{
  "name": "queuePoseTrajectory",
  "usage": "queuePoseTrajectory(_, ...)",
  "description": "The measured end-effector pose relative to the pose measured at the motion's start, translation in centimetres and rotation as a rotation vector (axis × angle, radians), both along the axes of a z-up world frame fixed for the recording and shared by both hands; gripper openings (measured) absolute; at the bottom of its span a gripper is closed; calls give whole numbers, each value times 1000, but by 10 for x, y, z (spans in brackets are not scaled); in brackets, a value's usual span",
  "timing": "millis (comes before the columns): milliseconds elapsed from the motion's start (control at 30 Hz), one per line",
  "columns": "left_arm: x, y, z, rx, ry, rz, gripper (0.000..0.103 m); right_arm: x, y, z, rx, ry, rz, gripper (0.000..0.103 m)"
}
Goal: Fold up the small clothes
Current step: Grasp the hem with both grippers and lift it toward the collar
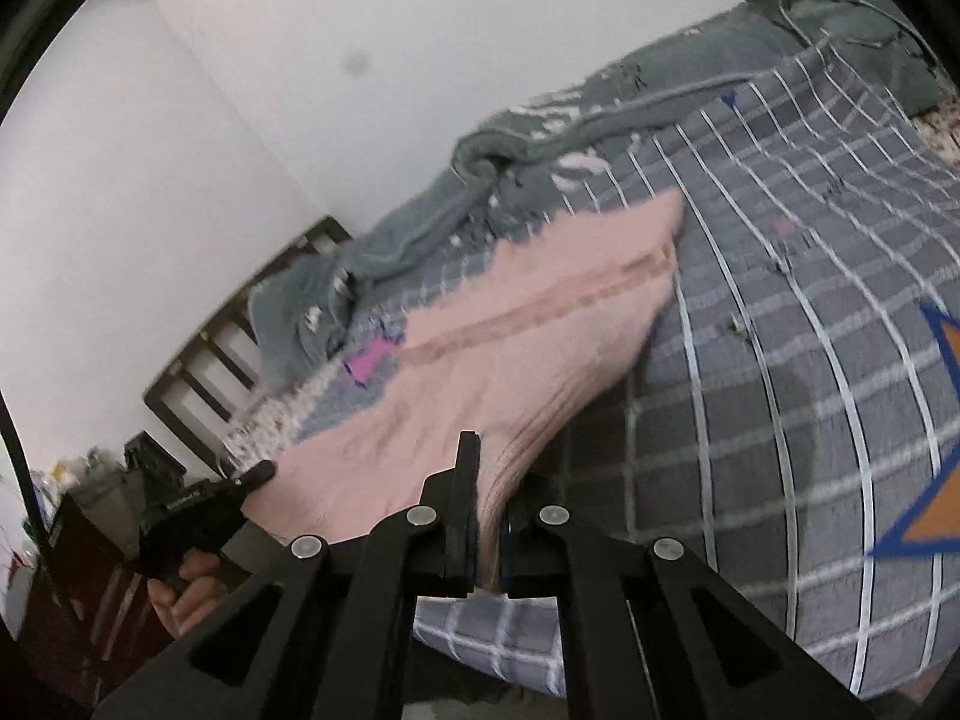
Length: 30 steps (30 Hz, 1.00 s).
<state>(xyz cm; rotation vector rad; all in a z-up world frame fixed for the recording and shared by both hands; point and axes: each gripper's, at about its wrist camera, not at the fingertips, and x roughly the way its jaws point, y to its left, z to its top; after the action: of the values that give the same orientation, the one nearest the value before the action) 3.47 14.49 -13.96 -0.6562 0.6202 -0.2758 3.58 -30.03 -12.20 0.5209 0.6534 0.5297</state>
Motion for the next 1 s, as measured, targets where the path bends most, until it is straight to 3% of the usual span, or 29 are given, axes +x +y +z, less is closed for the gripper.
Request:
queuePoseTrajectory(300, 68, -4, 41, 50, -69, 36, 7, 64, -13, 39, 142, 7, -39, 5)
queuePoseTrajectory(533, 146, -12, 43, 107, -74, 143, 7, 145, -22, 37, 231, 97, -60, 5)
queuePoseTrajectory(733, 198, -30, 33, 198, -70, 145, 7, 207, -18, 16, 193, 134, -81, 5)
queuePoseTrajectory(1000, 257, -29, 20, 235, -42, 142, 7, 274, -9, -9, 140, 185, -69, 5)
